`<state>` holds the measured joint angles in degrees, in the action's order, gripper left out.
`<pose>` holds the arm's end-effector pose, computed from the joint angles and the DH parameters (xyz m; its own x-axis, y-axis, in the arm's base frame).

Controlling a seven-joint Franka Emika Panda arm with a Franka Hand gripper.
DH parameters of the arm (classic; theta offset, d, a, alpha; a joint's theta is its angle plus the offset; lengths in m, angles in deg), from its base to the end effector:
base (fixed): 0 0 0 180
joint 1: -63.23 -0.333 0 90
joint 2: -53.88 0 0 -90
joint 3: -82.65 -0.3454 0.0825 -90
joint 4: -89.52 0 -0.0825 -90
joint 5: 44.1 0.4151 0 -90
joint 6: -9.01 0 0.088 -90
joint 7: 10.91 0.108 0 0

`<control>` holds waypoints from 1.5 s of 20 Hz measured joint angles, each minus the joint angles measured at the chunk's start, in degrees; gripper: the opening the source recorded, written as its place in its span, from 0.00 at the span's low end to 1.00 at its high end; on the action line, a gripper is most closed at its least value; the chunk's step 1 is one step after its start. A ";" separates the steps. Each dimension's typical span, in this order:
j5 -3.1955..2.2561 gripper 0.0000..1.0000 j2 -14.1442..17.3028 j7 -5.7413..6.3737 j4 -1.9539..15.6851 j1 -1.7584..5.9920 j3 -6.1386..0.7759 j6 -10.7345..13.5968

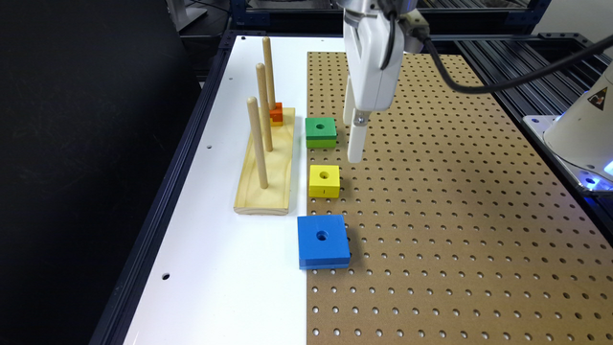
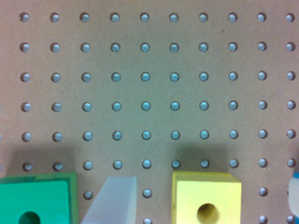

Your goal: Pick up yellow block.

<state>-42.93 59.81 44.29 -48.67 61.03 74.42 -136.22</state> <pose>0.5094 0.0940 0.2743 0.6975 -0.7165 -0.0105 -0.7164 -0.6970 -0.0318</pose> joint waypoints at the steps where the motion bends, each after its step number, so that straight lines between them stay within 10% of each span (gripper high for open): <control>1: -0.02 1.00 0.01 0.00 0.00 0.00 0.00 0.00; 9: -0.49 1.00 4.16 0.00 0.08 0.04 0.07 -4.13; 30: -0.60 1.00 9.83 0.00 5.41 -0.05 -0.06 -4.55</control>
<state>-43.53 69.64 44.29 -43.26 60.98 74.36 -140.77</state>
